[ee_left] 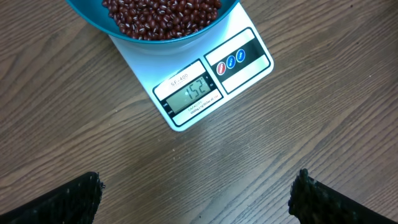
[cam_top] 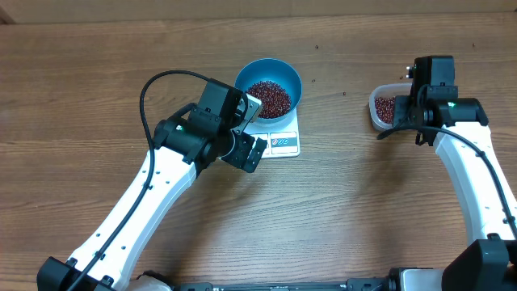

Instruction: Scoop item into bowl and weigh 150g on scale

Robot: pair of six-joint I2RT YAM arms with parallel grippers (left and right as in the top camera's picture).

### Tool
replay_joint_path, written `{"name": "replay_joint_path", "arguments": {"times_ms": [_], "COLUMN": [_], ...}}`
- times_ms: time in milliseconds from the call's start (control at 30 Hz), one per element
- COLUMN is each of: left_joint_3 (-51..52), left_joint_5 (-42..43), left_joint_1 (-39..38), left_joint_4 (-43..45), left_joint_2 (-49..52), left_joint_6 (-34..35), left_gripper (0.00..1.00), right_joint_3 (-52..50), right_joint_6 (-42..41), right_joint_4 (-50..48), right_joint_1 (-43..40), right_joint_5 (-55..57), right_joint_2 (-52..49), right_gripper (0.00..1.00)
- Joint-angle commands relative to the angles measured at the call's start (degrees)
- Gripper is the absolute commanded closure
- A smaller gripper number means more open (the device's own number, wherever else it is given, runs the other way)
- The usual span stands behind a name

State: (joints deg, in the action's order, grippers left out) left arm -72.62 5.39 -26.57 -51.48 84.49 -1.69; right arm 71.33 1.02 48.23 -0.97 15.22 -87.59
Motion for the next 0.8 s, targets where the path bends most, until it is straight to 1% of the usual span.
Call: {"name": "replay_joint_path", "arguments": {"times_ms": [0,100,167,267,433,567,767], "left_joint_3": [-0.2,-0.2,-0.2,-0.2,-0.2,-0.2,-0.2], "left_joint_5": [0.4,0.4,0.4,0.4,0.4,0.4,0.4], "left_joint_1": [0.3,0.3,0.3,0.3,0.3,0.3,0.3], "left_joint_4": [0.1,0.1,0.1,0.1,0.1,0.1,0.1], "left_joint_2": [-1.3,-1.3,-1.3,-1.3,-1.3,-1.3,-1.3], "left_joint_6": [-0.5,-0.5,-0.5,-0.5,-0.5,-0.5,-0.5], "left_gripper": [0.0,0.0,0.0,0.01,0.0,0.0,0.0], "right_joint_3": [1.5,3.1,5.4,7.0,7.0,7.0,7.0], "right_joint_6": [-1.2,-1.2,-0.7,2.5,15.2,20.5,20.5], "right_joint_4": [-0.7,-0.8,-0.8,-2.2,-6.0,-8.8,-11.1], "right_joint_1": [0.2,0.2,0.2,0.5,3.7,6.9,11.8], "right_joint_5": [-0.9,-5.9,-12.9,-22.4,-38.8,-44.9,-44.9], "right_joint_2": [1.5,1.7,2.6,4.0,4.5,3.7,-1.0], "right_gripper": [0.96,0.97,0.96,0.96,0.96,0.96,0.96]}}
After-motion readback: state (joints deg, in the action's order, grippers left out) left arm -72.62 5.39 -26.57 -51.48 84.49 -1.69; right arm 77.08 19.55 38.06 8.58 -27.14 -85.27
